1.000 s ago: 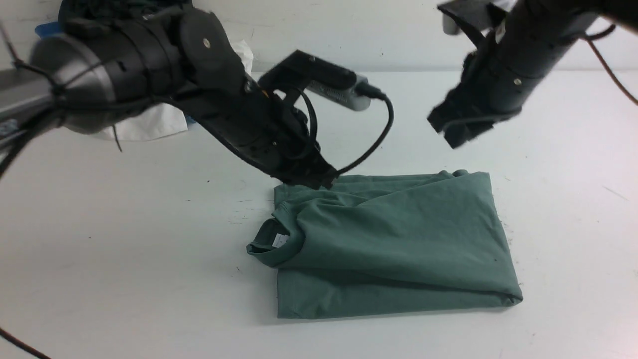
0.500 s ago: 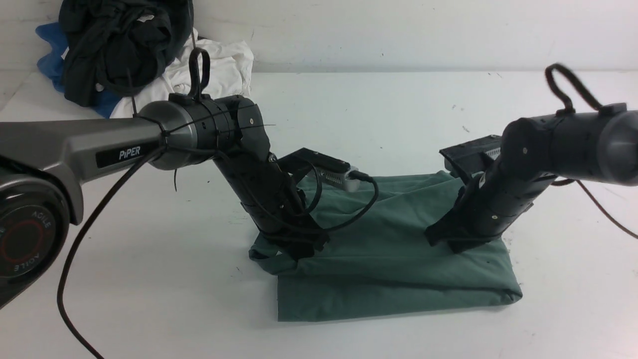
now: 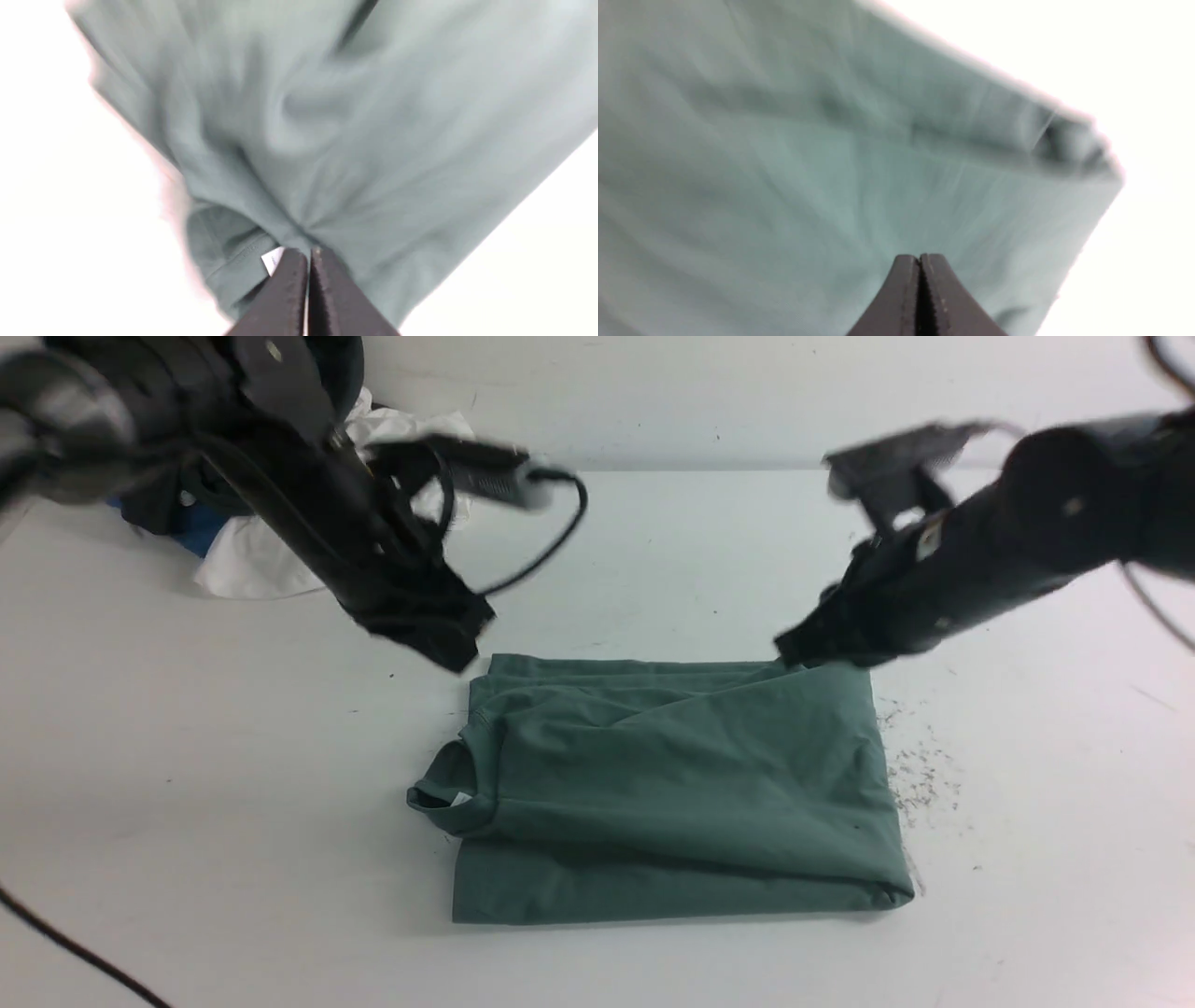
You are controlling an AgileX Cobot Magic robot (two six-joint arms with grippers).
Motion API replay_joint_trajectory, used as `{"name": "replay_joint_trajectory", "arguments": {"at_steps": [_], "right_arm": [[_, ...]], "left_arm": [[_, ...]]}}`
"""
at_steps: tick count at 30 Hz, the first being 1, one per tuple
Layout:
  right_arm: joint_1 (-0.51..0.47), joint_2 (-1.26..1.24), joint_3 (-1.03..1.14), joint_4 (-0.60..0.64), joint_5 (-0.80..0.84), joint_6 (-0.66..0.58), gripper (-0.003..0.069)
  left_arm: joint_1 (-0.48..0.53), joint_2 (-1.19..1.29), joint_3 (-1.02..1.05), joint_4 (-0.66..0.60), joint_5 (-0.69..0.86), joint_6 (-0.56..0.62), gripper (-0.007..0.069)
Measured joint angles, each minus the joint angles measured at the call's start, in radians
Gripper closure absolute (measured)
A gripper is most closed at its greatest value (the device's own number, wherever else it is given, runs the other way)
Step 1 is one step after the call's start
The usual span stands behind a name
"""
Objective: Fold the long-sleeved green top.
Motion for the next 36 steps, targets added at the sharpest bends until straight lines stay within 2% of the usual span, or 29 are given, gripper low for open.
{"name": "replay_joint_trajectory", "arguments": {"at_steps": [6, 9, 15, 20, 26, 29, 36], "right_arm": [[0.000, -0.297, 0.002, -0.015, 0.015, 0.000, 0.0673], [0.000, -0.495, 0.061, -0.015, -0.005, 0.000, 0.0673], [0.000, -0.813, 0.291, -0.009, -0.169, 0.000, 0.0673], [0.000, -1.064, 0.490, 0.015, -0.310, 0.000, 0.0673], [0.000, -1.221, 0.618, 0.015, -0.357, 0.000, 0.0673], [0.000, -1.239, 0.642, 0.015, -0.358, 0.000, 0.0673], [0.000, -1.239, 0.652, 0.015, -0.314, 0.000, 0.0673]], "left_arm": [[0.002, -0.361, 0.095, 0.097, 0.000, -0.047, 0.0631], [0.003, -0.589, 0.290, 0.179, -0.090, -0.057, 0.0631], [0.003, -1.002, 0.698, 0.219, -0.326, -0.093, 0.0631], [0.003, -1.379, 1.011, 0.277, -0.439, -0.210, 0.0631], [0.003, -1.735, 1.189, 0.398, -0.439, -0.377, 0.0631], [0.004, -1.803, 1.227, 0.444, -0.430, -0.415, 0.0631], [0.005, -1.786, 1.241, 0.444, -0.409, -0.436, 0.0631]]}}
